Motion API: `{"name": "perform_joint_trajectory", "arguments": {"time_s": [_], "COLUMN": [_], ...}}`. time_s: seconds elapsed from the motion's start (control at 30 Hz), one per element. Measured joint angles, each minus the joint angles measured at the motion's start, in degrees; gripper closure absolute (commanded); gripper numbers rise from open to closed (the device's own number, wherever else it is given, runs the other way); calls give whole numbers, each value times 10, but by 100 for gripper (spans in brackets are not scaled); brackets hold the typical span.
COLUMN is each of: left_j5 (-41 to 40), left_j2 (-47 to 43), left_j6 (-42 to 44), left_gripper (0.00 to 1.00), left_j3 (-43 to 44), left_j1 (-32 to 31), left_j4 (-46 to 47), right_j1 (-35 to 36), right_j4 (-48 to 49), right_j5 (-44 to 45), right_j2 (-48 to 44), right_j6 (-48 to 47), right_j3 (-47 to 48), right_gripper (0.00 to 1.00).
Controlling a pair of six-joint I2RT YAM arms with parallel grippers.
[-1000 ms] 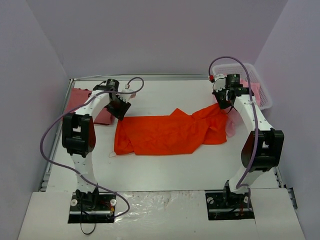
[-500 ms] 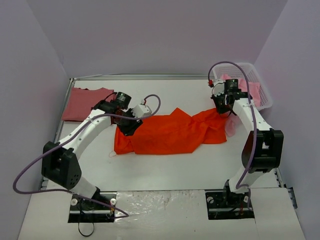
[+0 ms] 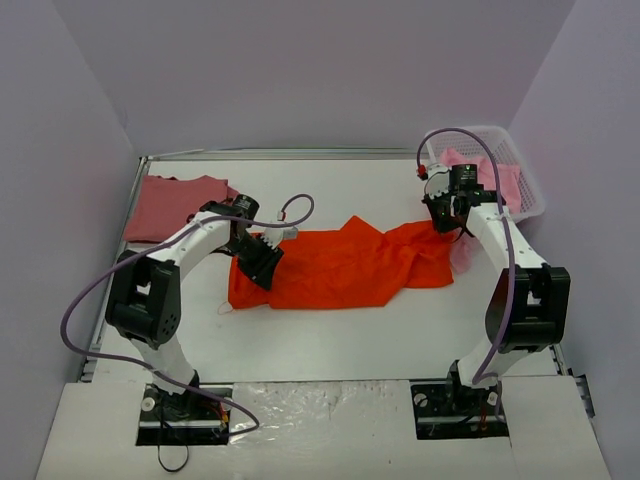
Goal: Fold and stack the t-shirts
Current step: Flatten out the tshirt
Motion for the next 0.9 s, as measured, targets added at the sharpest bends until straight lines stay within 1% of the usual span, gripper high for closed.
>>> {"name": "perform_joint_trajectory", "arguments": {"time_s": [0.03,0.13,0.33,0.63,0.9], "left_j5": [6,18,41,43,78], "left_j2": [5,21,37,37,61], "left_j6": [-3,-7,-8,-10,-9], "left_gripper": [70,71,72,72,72], "left_j3": [0,0,-6,-23,-23], "left_j1": [2,3,14,50,51], "left_j4": [0,-1,-8,-12,-14], "right_j1": [0,0,0,0,0], "right_j4": [0,0,1,4,6], "right_j5": [0,0,1,2,6], "right_j2": [0,0,0,0,0], "right_j6": [0,0,0,0,0], "right_j3": [0,0,0,-2,-8], "right_gripper": [100,100,100,100,100]}}
